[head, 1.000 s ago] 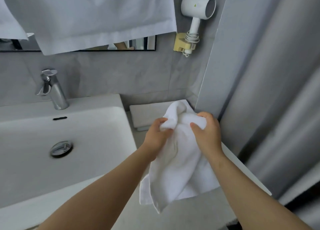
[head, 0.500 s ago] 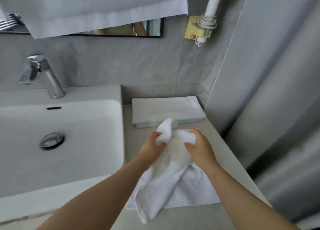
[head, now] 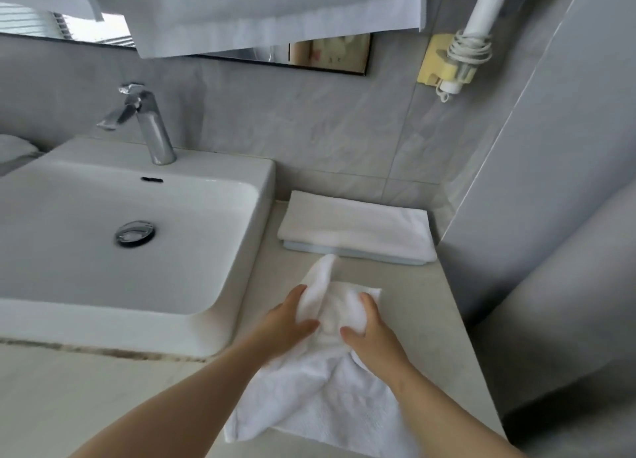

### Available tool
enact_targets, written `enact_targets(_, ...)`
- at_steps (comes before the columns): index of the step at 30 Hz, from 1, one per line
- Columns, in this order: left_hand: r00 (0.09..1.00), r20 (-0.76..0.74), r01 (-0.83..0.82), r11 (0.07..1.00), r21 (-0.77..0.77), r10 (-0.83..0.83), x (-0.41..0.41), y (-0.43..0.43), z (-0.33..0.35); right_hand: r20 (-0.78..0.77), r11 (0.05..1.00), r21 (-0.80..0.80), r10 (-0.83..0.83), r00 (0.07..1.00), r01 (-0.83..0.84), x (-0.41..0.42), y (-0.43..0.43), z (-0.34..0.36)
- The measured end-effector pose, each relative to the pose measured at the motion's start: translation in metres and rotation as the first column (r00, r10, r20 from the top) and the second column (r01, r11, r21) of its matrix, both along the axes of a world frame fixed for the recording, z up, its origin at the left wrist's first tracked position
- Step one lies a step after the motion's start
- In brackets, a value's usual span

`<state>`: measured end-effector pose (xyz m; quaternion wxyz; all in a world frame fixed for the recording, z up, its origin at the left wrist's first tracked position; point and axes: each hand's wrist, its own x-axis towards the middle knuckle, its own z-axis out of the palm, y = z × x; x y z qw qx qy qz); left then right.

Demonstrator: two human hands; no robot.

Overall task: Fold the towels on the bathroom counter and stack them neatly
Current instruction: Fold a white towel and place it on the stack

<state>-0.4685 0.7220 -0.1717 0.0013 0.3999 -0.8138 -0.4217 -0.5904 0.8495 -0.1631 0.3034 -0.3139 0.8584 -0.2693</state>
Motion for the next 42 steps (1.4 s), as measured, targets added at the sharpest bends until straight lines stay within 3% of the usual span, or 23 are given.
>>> enact_targets(3,0.999,0.050,0.012,0.999,-0.047,-0.009,0.003,0.005,0.002,-0.114,0.995,0.094,0.032,0.993,-0.021,-0.002,0.007,-0.013)
enact_targets(9,0.965,0.220,0.168,0.979,-0.112,-0.140,0.010,0.014,0.006,-0.077,0.995,0.076,0.068,0.995,-0.063,-0.008,0.016,-0.024)
enact_targets(12,0.931,0.281,0.270,0.957,-0.107,-0.232,0.012,0.014,0.009,-0.323,0.994,0.112,0.053,0.945,-0.018,-0.004,0.018,-0.020)
enact_targets(16,0.882,0.336,0.397,0.906,-0.148,-0.332,0.001,0.010,0.020,-0.560,0.980,-0.177,-0.020,0.828,-0.096,-0.008,0.010,-0.018)
enact_targets(19,0.877,0.267,0.453,0.873,-0.180,-0.400,-0.014,0.013,0.034,-0.536,0.958,-0.067,0.202,0.820,-0.280,-0.020,0.003,-0.006)
enact_targets(21,0.924,0.159,0.373,0.907,-0.193,-0.346,-0.025,0.014,0.040,-0.525,0.945,0.035,0.294,0.799,-0.324,-0.029,0.001,-0.002)
enact_targets(24,0.969,0.051,0.247,0.951,-0.186,-0.242,-0.035,0.011,0.044,-0.518,0.978,-0.019,0.168,0.839,-0.208,-0.042,0.002,0.000)
enact_targets(29,0.928,0.231,0.333,0.928,-0.168,-0.291,-0.034,-0.012,0.051,-0.484,0.978,-0.204,-0.070,0.872,-0.035,-0.068,0.006,0.006)
enact_targets(32,0.918,0.311,0.333,0.903,-0.270,-0.246,-0.037,-0.028,0.058,-0.411,0.961,-0.276,-0.105,0.906,-0.014,-0.081,0.003,0.011)
enact_targets(36,0.961,0.252,0.217,0.873,-0.436,-0.113,-0.054,-0.044,0.072,-0.319,0.956,-0.292,-0.094,0.943,-0.003,-0.096,-0.009,0.025)
enact_targets(42,0.998,0.054,0.043,0.782,-0.622,-0.012,-0.087,-0.060,0.090,-0.487,0.923,-0.384,-0.227,0.843,0.027,-0.109,-0.026,0.042)
